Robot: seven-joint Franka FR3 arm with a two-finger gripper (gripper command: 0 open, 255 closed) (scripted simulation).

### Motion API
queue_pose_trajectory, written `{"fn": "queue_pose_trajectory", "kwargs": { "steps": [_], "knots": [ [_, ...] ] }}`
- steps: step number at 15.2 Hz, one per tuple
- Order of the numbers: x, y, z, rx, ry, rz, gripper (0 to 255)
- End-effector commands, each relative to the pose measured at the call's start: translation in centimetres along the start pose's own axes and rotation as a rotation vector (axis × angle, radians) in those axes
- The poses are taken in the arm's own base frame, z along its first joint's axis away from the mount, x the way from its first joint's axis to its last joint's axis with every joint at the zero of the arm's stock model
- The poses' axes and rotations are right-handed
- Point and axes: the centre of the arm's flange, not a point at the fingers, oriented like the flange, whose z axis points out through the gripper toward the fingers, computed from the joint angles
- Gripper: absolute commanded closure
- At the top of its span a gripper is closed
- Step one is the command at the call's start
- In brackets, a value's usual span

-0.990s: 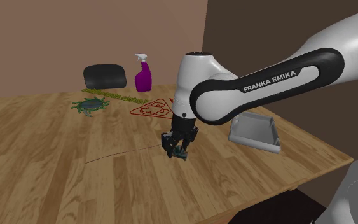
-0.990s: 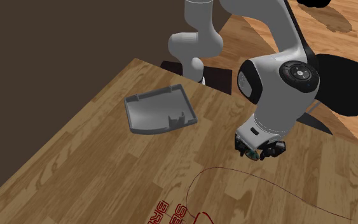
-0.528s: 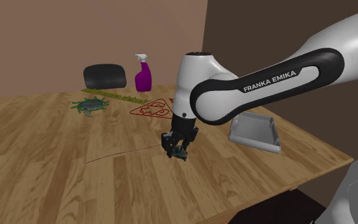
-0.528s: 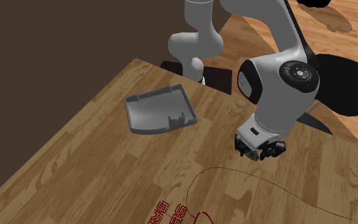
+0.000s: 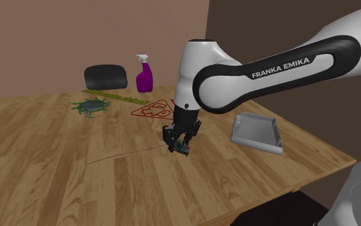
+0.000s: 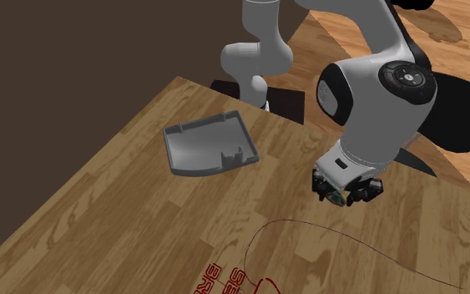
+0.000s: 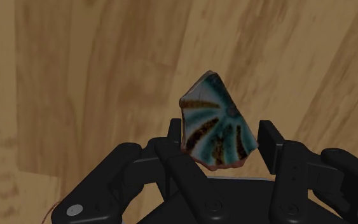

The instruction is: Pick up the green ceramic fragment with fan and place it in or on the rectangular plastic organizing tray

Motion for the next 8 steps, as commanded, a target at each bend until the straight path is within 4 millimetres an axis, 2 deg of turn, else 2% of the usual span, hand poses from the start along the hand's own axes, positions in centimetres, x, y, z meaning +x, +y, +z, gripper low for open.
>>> {"fn": "queue_pose_trajectory", "kwargs": {
  "steps": [1, 8],
  "knots": [
    [0.1, -0.1, -1.0, 0.000, 0.000, 0.000, 255],
    [0.3, -0.5, -4.7, 0.000, 0.000, 0.000, 255]
  ]
}}
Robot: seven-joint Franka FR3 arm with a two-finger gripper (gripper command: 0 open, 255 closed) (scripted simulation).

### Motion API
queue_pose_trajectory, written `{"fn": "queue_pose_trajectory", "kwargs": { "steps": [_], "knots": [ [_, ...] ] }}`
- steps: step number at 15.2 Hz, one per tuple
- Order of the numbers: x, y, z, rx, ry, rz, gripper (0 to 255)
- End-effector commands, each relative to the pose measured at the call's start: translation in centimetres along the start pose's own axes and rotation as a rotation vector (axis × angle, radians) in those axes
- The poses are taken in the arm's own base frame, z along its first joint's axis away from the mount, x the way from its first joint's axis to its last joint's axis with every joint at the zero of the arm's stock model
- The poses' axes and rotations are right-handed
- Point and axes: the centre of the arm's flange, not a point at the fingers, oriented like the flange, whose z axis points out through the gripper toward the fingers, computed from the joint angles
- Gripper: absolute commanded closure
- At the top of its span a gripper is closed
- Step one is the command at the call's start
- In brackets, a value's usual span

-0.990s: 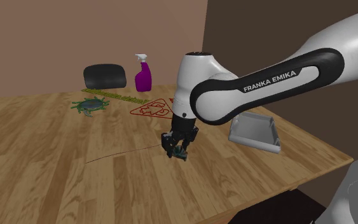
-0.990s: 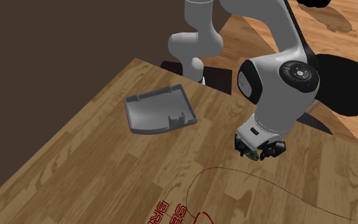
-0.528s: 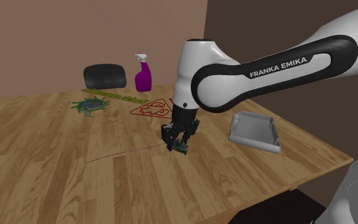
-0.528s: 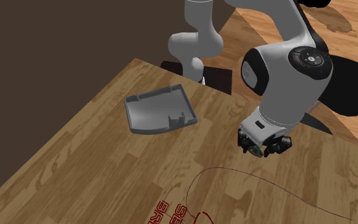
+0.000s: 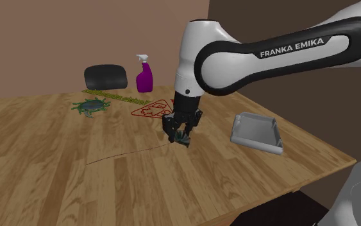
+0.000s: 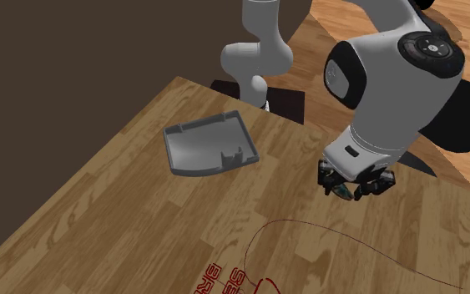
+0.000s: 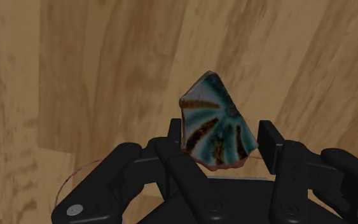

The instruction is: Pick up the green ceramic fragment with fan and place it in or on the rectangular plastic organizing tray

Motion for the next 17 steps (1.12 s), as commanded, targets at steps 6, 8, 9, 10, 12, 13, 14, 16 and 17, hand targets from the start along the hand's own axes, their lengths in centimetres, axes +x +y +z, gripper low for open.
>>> {"fn": "queue_pose_trajectory", "kwargs": {
  "steps": [6, 8, 9, 10, 12, 13, 14, 16, 17],
  "knots": [
    [0.2, -0.3, -3.8, 0.000, 0.000, 0.000, 255],
    [0.3, -0.4, -4.9, 0.000, 0.000, 0.000, 255],
    [0.3, -0.5, -5.4, 0.000, 0.000, 0.000, 255],
    [0.3, -0.5, -5.9, 0.000, 0.000, 0.000, 255],
    [0.4, -0.6, -7.0, 0.000, 0.000, 0.000, 255],
    [0.4, -0.7, -7.5, 0.000, 0.000, 0.000, 255],
    [0.5, -0.7, -8.0, 0.000, 0.000, 0.000, 255],
    [0.5, -0.8, -9.1, 0.000, 0.000, 0.000, 255],
    [0.6, -0.9, -9.6, 0.000, 0.000, 0.000, 255]
  ]
}}
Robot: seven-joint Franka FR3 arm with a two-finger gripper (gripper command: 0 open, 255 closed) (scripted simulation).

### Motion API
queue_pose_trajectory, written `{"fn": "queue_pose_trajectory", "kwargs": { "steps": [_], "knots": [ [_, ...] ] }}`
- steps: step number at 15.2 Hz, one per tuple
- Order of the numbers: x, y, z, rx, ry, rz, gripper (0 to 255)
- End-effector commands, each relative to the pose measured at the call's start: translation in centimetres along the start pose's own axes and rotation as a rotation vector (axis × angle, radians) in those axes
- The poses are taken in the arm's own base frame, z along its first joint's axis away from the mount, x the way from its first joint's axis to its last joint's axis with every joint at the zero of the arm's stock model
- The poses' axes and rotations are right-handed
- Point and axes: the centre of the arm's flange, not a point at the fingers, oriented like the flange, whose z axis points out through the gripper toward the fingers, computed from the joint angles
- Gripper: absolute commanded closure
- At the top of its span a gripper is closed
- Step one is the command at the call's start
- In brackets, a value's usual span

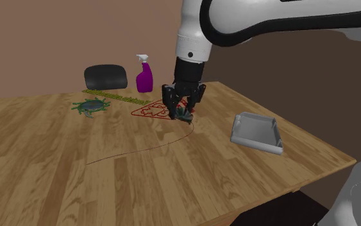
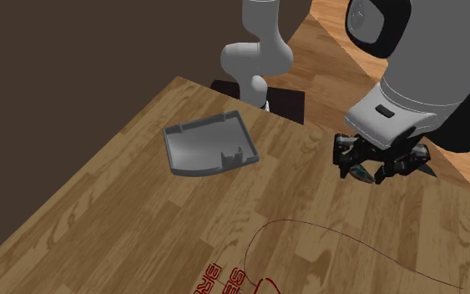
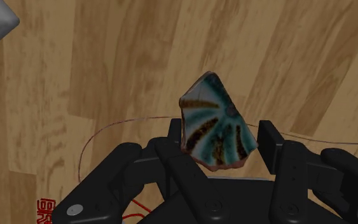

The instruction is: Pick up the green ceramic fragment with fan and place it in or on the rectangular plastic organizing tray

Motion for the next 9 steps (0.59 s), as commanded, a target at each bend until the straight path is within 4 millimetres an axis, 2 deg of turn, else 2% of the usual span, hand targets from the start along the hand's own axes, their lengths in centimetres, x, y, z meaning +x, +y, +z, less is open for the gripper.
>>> {"fn": "queue_pose_trajectory", "kwargs": {
  "steps": [1, 9],
  "knots": [
    [0.0, 0.1, -0.7, 0.000, 0.000, 0.000, 255],
    [-2.1, 10.3, -1.9, 0.000, 0.000, 0.000, 255]
  ]
}}
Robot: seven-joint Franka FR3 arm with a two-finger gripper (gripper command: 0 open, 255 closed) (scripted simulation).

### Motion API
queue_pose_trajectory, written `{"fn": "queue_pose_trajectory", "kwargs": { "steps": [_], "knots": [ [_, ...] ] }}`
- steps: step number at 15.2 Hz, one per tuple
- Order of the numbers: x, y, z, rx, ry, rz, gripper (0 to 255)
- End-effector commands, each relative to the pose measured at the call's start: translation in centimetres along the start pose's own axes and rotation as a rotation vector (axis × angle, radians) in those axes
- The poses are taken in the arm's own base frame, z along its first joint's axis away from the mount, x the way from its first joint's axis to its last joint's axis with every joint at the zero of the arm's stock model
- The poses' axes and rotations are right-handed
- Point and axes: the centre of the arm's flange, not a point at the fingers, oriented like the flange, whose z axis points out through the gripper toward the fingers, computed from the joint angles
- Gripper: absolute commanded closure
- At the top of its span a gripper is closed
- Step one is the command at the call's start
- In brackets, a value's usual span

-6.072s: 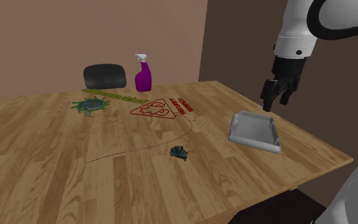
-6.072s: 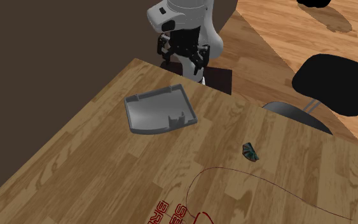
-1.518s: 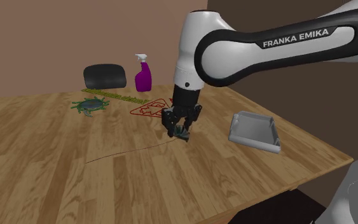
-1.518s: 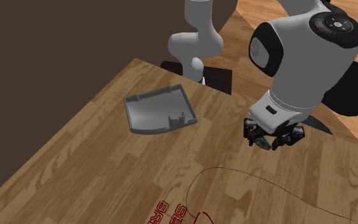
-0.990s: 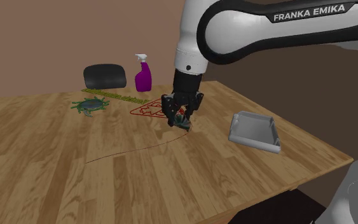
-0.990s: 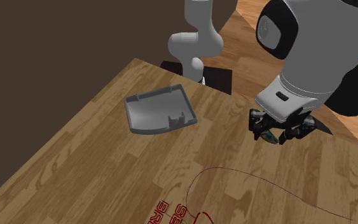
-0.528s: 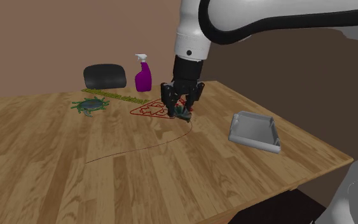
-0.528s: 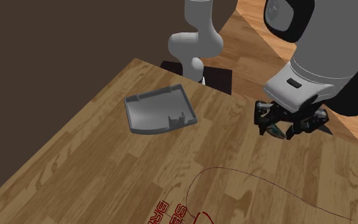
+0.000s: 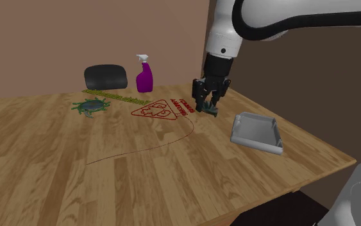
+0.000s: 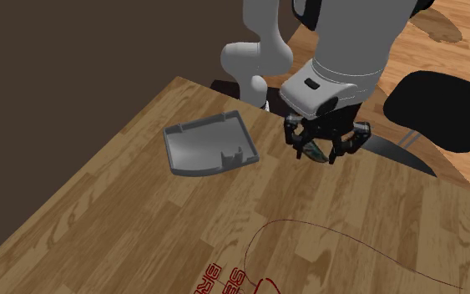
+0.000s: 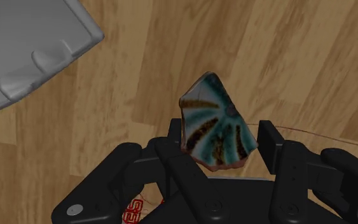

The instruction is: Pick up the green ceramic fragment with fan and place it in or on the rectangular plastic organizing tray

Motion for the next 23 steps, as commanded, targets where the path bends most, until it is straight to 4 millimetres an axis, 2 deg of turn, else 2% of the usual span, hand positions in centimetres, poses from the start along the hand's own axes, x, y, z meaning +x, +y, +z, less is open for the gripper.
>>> {"fn": "queue_pose_trajectory", "kwargs": {
  "steps": [1, 17, 18, 23],
  "knots": [
    [-0.7, 2.7, -0.3, 0.001, -0.001, -0.001, 255],
    [-4.8, 23.2, -2.7, 0.001, -0.001, -0.001, 255],
    [-5.2, 25.1, -2.9, 0.001, -0.001, -0.001, 255],
    [-5.4, 25.4, -0.3, 0.001, -0.001, -0.001, 255]
  ]
}}
